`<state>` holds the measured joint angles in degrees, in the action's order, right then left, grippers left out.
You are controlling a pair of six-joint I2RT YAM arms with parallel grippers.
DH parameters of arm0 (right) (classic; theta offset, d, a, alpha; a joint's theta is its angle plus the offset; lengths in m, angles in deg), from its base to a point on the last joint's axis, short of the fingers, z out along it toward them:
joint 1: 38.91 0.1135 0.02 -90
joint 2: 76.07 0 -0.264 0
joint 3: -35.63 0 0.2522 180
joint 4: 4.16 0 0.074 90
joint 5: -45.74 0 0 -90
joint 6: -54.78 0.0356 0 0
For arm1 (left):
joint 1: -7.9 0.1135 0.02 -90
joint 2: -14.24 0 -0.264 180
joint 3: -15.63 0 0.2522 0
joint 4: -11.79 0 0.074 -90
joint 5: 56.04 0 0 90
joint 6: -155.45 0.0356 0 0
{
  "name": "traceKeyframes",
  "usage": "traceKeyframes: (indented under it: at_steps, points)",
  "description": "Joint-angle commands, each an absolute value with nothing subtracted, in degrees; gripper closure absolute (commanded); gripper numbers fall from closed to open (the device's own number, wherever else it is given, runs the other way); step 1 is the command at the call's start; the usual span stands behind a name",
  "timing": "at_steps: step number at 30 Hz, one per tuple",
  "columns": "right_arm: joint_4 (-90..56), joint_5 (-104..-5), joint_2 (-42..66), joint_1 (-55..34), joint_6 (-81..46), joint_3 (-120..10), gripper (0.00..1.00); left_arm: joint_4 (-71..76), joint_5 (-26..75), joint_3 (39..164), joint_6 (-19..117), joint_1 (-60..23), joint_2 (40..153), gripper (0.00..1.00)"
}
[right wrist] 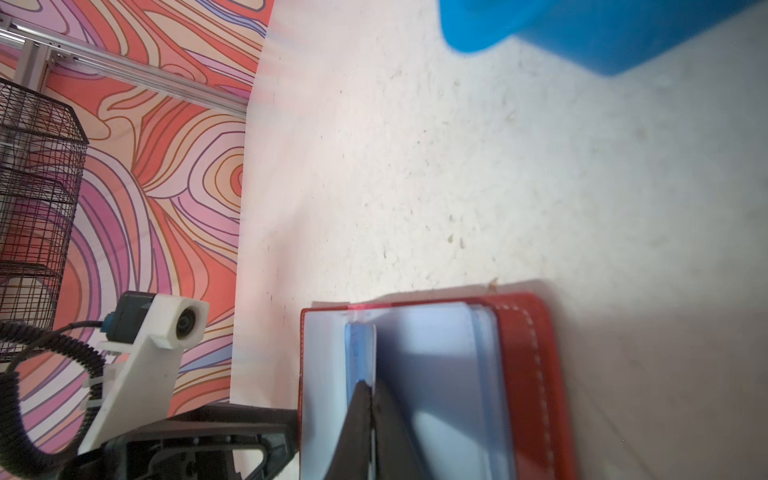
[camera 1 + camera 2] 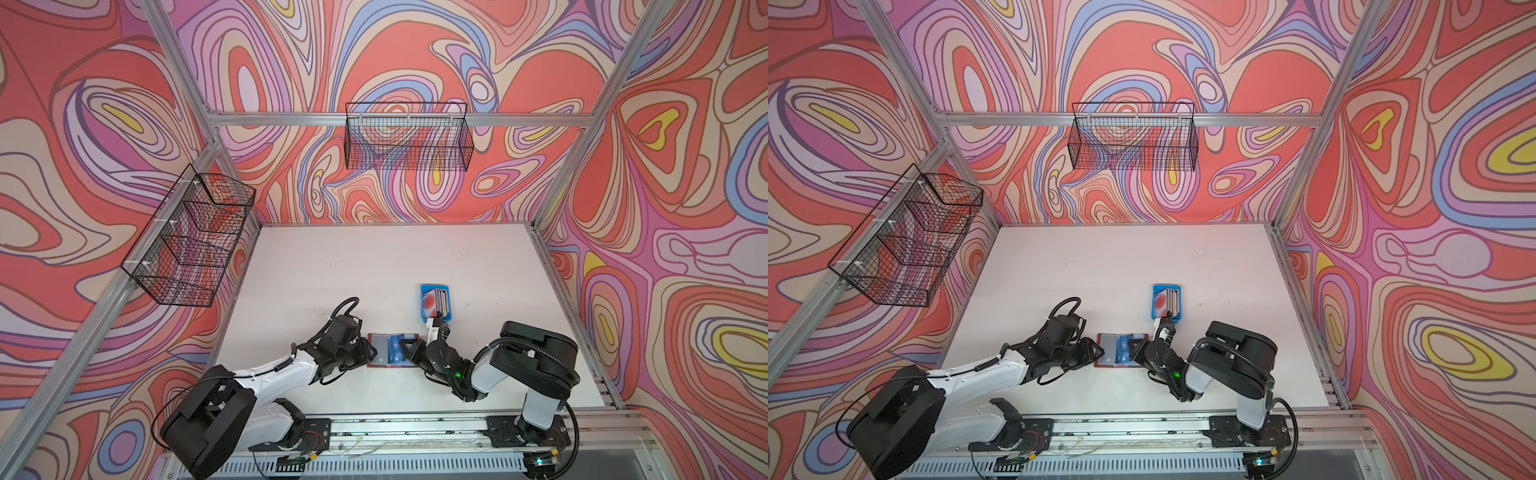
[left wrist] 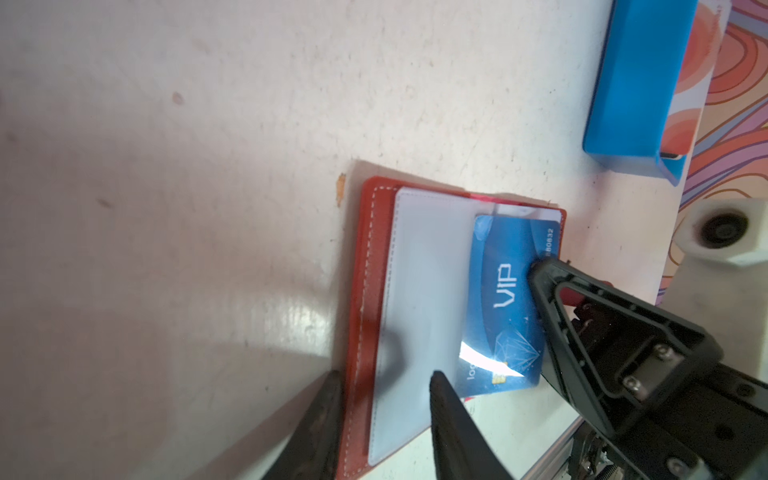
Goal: Put the credit cards into the card holder
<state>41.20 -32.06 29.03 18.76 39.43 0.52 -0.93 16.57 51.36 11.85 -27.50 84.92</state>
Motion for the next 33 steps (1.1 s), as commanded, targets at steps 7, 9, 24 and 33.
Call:
traceKeyframes:
  at_steps: [7,9,24,33]
  points:
    - [39.04,-32.4,31.5,18.63,40.27,-0.8,1.0,-0.76,16.06,51.46,12.03,-28.49,85.35,0.63]
    - [38.96,-32.6,31.6,18.7,40.23,-1.07,1.0,-0.87,16.07,51.5,12.08,-28.48,85.26,0.63]
    - [35.44,-35.17,30.26,20.01,38.83,-1.71,1.0,-1.89,16.91,51.83,12.45,-28.49,84.83,0.63]
    - [33.42,-34.33,31.26,21.11,38.61,-3.08,1.0,-1.7,16.73,51.84,12.37,-28.49,85.11,0.64]
